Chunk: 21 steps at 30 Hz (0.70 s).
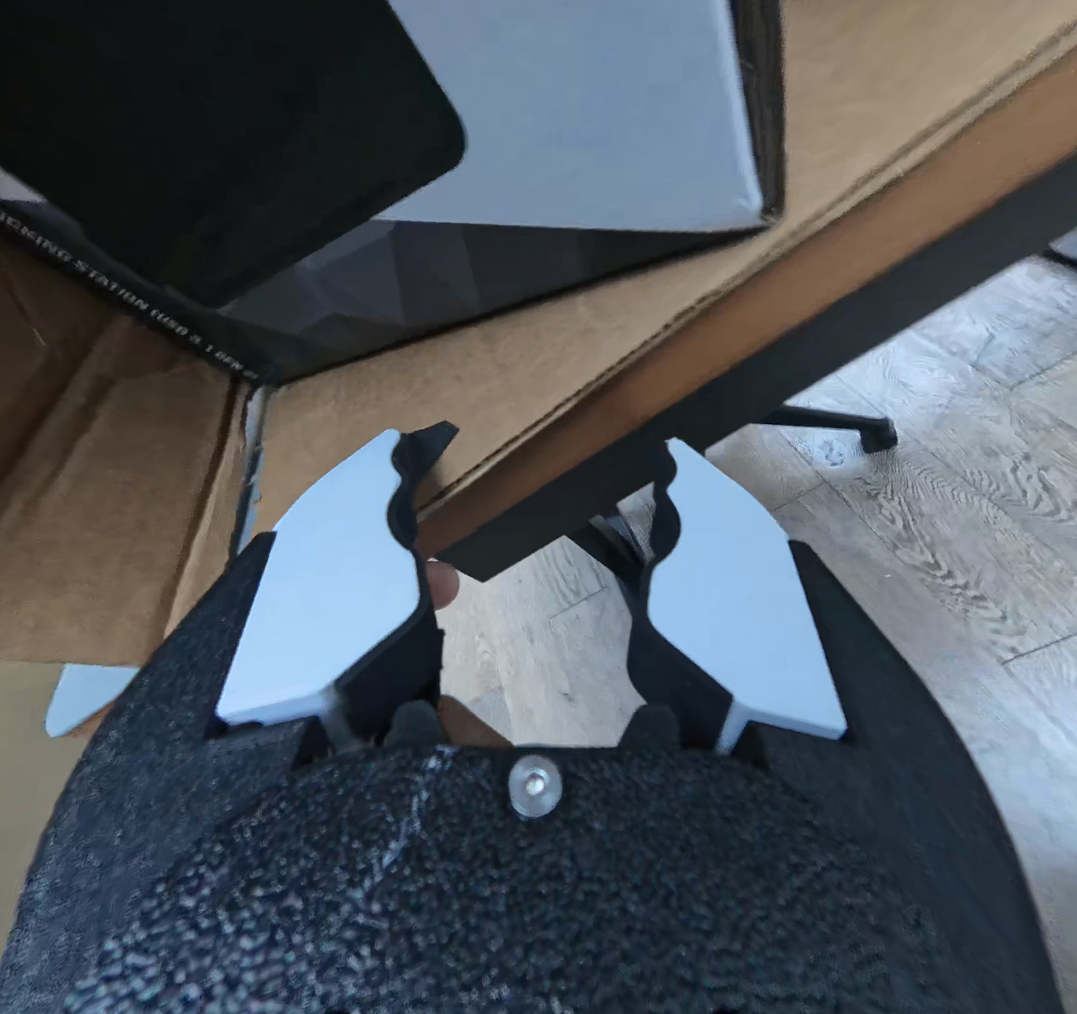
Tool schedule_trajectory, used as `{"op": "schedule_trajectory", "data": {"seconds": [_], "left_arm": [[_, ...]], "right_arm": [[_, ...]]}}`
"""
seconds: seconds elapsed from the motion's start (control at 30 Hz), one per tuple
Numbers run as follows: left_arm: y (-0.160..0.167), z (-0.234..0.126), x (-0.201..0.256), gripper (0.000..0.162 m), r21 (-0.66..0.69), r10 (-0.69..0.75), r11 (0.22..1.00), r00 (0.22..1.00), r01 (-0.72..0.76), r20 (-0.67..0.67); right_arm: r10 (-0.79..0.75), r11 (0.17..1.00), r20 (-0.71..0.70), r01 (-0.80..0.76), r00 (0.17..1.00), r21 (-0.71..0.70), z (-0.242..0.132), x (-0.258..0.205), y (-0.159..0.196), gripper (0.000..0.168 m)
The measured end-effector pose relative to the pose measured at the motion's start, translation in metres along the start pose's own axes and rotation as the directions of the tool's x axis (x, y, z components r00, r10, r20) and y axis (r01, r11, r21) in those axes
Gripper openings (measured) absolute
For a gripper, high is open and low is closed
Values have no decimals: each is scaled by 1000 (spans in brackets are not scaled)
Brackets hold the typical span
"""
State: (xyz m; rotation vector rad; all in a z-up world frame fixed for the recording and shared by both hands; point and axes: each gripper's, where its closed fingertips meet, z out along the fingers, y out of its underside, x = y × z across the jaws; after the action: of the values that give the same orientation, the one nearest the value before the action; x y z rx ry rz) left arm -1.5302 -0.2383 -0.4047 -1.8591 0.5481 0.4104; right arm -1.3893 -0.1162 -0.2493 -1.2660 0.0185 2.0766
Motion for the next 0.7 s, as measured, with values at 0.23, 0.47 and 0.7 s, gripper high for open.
{"op": "schedule_trajectory", "data": {"seconds": [0.23, 0.47, 0.7], "left_arm": [[2, -2, 1, 77, 22, 96, 995, 994, -95, -56], [1, 1, 2, 77, 39, 97, 995, 995, -96, -19], [-4, -4, -1, 68, 157, 35, 987, 996, -23, -79]], "right_arm": [[-81, 996, 18, 80, 997, 38, 10, 11, 0, 8], [-265, 962, -133, 272, 955, 38, -2, -5, 19, 1], [-371, 921, -205, 388, 906, 49, -27, -46, 65, 0]]}}
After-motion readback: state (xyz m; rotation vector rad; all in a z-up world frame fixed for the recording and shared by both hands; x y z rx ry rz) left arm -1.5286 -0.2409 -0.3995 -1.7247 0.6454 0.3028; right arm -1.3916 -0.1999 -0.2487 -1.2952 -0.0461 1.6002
